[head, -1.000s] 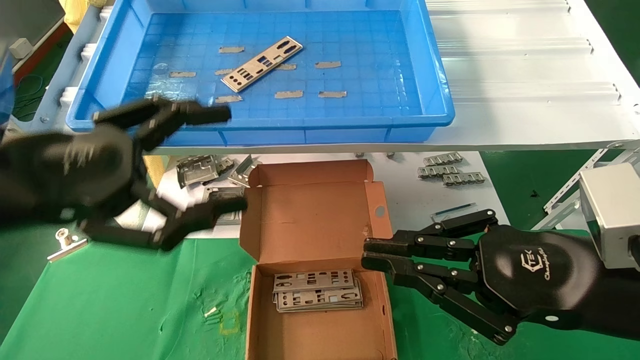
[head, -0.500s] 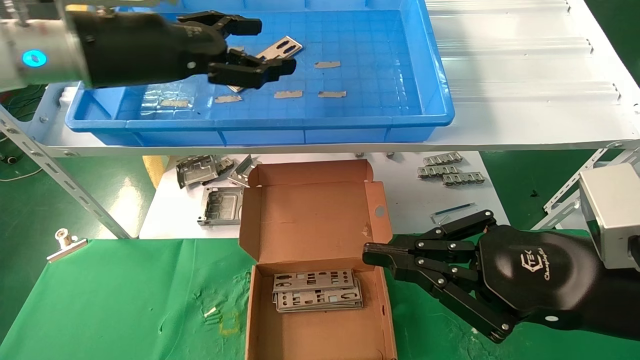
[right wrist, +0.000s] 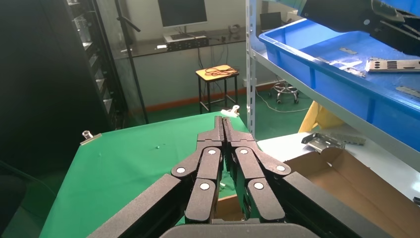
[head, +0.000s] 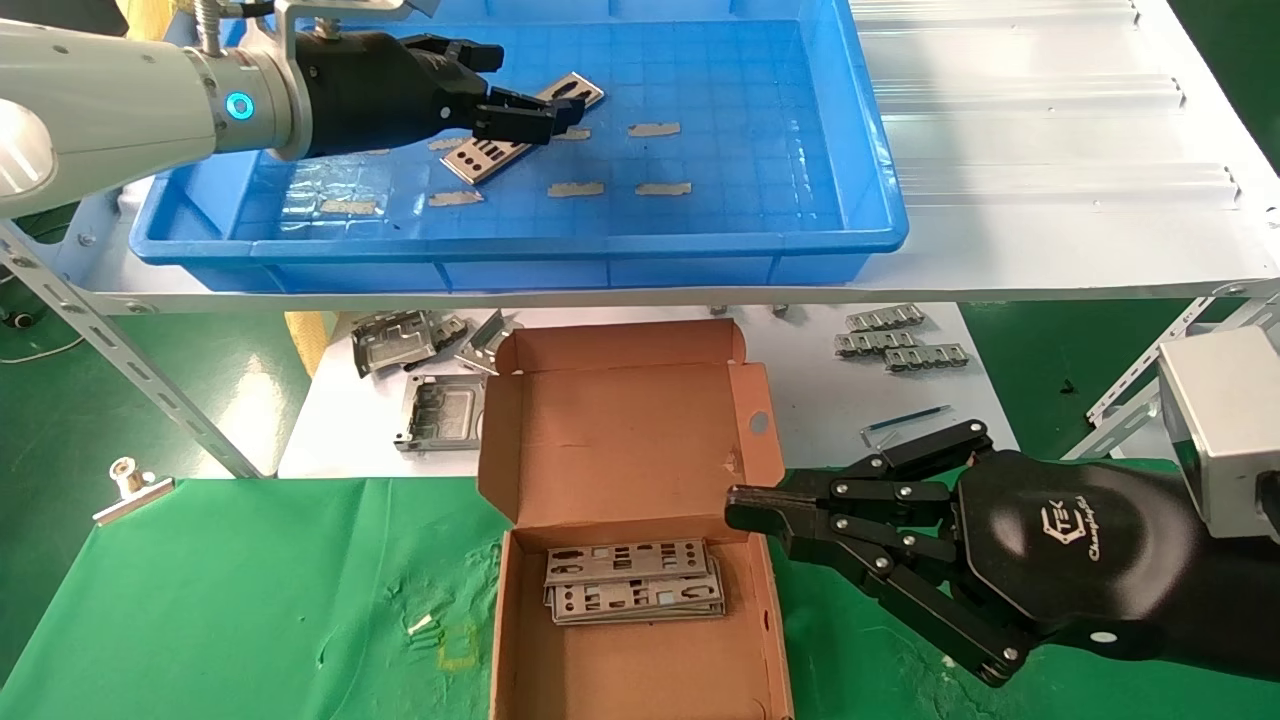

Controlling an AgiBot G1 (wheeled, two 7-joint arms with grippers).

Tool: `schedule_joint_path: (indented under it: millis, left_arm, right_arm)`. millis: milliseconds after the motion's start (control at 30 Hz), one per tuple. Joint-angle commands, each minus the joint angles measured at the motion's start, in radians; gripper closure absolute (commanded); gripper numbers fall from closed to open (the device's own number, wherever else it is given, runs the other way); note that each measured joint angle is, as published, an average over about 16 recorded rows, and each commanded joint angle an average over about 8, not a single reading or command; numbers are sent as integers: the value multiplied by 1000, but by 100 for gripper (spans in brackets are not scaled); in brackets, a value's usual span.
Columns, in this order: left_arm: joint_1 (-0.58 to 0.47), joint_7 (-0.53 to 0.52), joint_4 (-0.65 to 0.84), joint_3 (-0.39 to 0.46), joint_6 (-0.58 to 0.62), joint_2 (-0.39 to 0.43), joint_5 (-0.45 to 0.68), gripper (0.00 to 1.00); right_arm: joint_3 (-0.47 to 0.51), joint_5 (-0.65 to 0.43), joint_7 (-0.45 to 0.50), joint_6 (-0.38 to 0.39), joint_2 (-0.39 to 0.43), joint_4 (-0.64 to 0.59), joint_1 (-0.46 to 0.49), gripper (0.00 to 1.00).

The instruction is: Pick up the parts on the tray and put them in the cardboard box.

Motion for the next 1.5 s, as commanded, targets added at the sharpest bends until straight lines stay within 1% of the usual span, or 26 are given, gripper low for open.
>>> schedule_joint_path:
  millis: [33,67,100,300,333,367,667,1500]
  left_arm:
    - [-6,11,26,3,-15,15,5,1]
    - [-9,15,33,4,-15,18,6,5]
    - [-11,18,41,5,-16,20,8,13]
    - [-16,32,75,6,-36,33,10,87]
    - [-16,34,79,6,-42,36,10,96]
    - [-15,35,83,6,-48,38,10,100]
    - [-9,38,91,10,-85,54,13,100]
    - [1,11,73,23,-98,56,14,100]
  right_arm:
    - [0,0,0,0,0,0,0,0]
    - [0,0,0,0,0,0,0,0]
    - [0,0,0,0,0,0,0,0]
    - [0,0,0,0,0,0,0,0]
    - [0,0,0,0,0,0,0,0]
    - [0,0,0,0,0,0,0,0]
    - [0,0,0,0,0,0,0,0]
    - [0,0,0,0,0,0,0,0]
